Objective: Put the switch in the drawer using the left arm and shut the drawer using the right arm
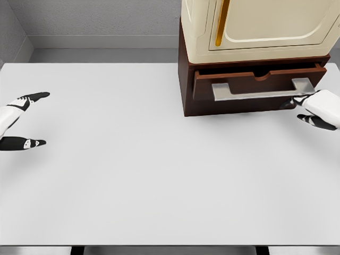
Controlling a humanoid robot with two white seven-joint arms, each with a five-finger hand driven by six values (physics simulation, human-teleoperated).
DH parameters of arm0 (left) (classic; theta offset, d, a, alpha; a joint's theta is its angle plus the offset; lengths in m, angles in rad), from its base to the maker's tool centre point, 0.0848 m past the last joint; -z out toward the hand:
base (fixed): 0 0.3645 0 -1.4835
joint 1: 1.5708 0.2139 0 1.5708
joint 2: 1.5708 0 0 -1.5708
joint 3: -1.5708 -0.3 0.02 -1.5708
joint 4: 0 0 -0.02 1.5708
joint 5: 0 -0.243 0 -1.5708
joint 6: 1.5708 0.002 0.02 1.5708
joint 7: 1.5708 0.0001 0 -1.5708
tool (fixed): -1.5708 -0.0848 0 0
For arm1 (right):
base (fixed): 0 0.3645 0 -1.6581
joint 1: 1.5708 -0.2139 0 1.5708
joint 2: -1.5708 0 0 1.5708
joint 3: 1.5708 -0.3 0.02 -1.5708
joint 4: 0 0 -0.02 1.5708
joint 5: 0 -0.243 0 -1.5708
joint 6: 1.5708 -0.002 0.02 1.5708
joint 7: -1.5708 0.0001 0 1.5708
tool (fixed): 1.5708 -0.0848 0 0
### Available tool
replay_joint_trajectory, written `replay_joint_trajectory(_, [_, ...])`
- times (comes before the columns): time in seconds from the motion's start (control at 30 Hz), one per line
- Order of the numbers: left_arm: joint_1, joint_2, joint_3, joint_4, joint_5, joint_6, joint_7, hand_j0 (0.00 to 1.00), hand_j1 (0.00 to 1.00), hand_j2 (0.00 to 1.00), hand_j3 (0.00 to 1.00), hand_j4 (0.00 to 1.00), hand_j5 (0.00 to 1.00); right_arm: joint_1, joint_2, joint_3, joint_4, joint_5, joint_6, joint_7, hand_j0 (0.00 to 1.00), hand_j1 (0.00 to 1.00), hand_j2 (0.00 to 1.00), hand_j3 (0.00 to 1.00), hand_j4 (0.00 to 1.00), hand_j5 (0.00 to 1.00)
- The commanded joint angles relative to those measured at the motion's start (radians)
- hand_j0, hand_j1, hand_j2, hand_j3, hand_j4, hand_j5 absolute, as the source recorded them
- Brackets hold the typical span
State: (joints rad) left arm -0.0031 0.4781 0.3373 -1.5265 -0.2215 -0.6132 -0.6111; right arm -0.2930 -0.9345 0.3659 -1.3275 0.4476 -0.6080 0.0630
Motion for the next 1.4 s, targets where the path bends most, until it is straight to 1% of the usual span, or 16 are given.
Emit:
replay_joint_trajectory(0.0, [-0.002, 0.001, -0.003, 0.002, 0.007, 0.002, 0.0, 1.0, 1.0, 1.0, 1.0, 1.0, 1.0, 0.0, 0.022, 0.047, -0.004, -0.009, -0.003, 0.001, 0.66, 0.66, 0.66, 0.66, 0.66, 0.66])
replay_joint_trajectory(0.17, [0.0, 0.001, -0.003, 0.002, 0.007, 0.002, 0.0, 1.0, 1.0, 1.0, 1.0, 1.0, 1.0, -0.021, 0.037, 0.054, 0.008, -0.001, -0.003, 0.0, 0.67, 0.67, 0.67, 0.67, 0.67, 0.67])
replay_joint_trajectory(0.2, [-0.002, 0.001, -0.003, 0.002, 0.007, 0.002, 0.0, 1.0, 1.0, 1.0, 1.0, 1.0, 1.0, -0.018, 0.017, 0.054, 0.005, -0.004, -0.003, -0.002, 0.67, 0.67, 0.67, 0.67, 0.67, 0.67])
replay_joint_trajectory(0.37, [0.0, 0.001, -0.003, 0.002, 0.008, 0.002, 0.0, 1.0, 1.0, 1.0, 1.0, 1.0, 1.0, 0.032, -0.148, 0.05, -0.004, -0.017, -0.003, -0.006, 0.68, 0.68, 0.68, 0.68, 0.68, 0.68])
replay_joint_trajectory(0.43, [0.0, 0.002, -0.003, 0.002, 0.007, 0.002, 0.0, 1.0, 1.0, 1.0, 1.0, 1.0, 1.0, 0.04, -0.155, 0.048, -0.012, -0.021, -0.003, -0.008, 0.67, 0.67, 0.67, 0.67, 0.67, 0.67])
replay_joint_trajectory(0.47, [0.0, 0.001, -0.003, 0.002, 0.007, 0.002, 0.0, 1.0, 1.0, 1.0, 1.0, 1.0, 1.0, 0.041, -0.174, 0.047, -0.039, -0.029, -0.003, -0.008, 0.67, 0.67, 0.67, 0.67, 0.67, 0.67])
replay_joint_trajectory(0.53, [0.0, 0.001, -0.003, 0.002, 0.007, 0.002, 0.0, 1.0, 1.0, 1.0, 1.0, 1.0, 1.0, 0.083, -0.23, 0.041, -0.093, -0.064, -0.003, -0.008, 0.63, 0.63, 0.63, 0.63, 0.63, 0.63])
replay_joint_trajectory(0.57, [0.0, 0.002, -0.003, 0.002, 0.007, 0.002, 0.0, 1.0, 1.0, 1.0, 1.0, 1.0, 1.0, 0.092, -0.254, 0.041, -0.113, -0.084, -0.003, -0.008, 0.56, 0.56, 0.56, 0.56, 0.56, 0.56])
replay_joint_trajectory(0.6, [0.0, 0.002, -0.004, 0.002, 0.007, 0.002, 0.0, 1.0, 1.0, 1.0, 1.0, 1.0, 1.0, 0.106, -0.27, 0.041, -0.127, -0.092, -0.003, -0.008, 0.53, 0.53, 0.53, 0.53, 0.53, 0.53])
replay_joint_trajectory(0.67, [0.0, 0.001, -0.003, 0.002, 0.007, 0.002, 0.0, 1.0, 1.0, 1.0, 1.0, 1.0, 1.0, 0.137, -0.322, 0.041, -0.157, -0.113, -0.003, -0.008, 0.49, 0.49, 0.49, 0.49, 0.49, 0.49])
replay_joint_trajectory(0.77, [0.0, 0.002, -0.003, 0.002, 0.007, 0.002, 0.0, 1.0, 1.0, 1.0, 1.0, 1.0, 1.0, 0.141, -0.34, 0.039, -0.223, -0.115, -0.003, -0.006, 0.51, 0.51, 0.51, 0.51, 0.51, 0.51])
replay_joint_trajectory(0.87, [0.0, 0.001, -0.003, 0.003, 0.007, 0.002, 0.0, 1.0, 1.0, 1.0, 1.0, 1.0, 1.0, 0.141, -0.356, 0.002, -0.324, -0.115, -0.003, 0.0, 0.51, 0.51, 0.51, 0.51, 0.51, 0.51])
replay_joint_trajectory(0.97, [0.0, 0.001, -0.003, 0.005, 0.007, 0.002, 0.0, 1.0, 1.0, 1.0, 1.0, 1.0, 1.0, 0.141, -0.375, 0.002, -0.41, -0.115, -0.003, 0.0, 0.52, 0.52, 0.52, 0.52, 0.52, 0.52])
replay_joint_trajectory(1.07, [0.0, 0.002, -0.003, 0.005, 0.007, 0.002, 0.0, 1.0, 1.0, 1.0, 1.0, 1.0, 1.0, 0.141, -0.377, 0.002, -0.429, -0.115, -0.003, 0.0, 0.53, 0.53, 0.53, 0.53, 0.53, 0.53])
replay_joint_trajectory(1.23, [-0.002, 0.002, -0.003, 0.005, 0.007, 0.002, 0.0, 1.0, 1.0, 1.0, 1.0, 1.0, 1.0, 0.14, -0.371, -0.001, -0.432, -0.113, -0.003, 0.0, 0.55, 0.55, 0.55, 0.55, 0.55, 0.55])
replay_joint_trajectory(1.37, [-0.002, 0.002, -0.003, 0.014, 0.007, 0.002, 0.0, 1.0, 1.0, 1.0, 1.0, 1.0, 1.0, 0.135, -0.362, -0.039, -0.43, -0.113, -0.003, 0.018, 0.56, 0.56, 0.56, 0.56, 0.56, 0.56])
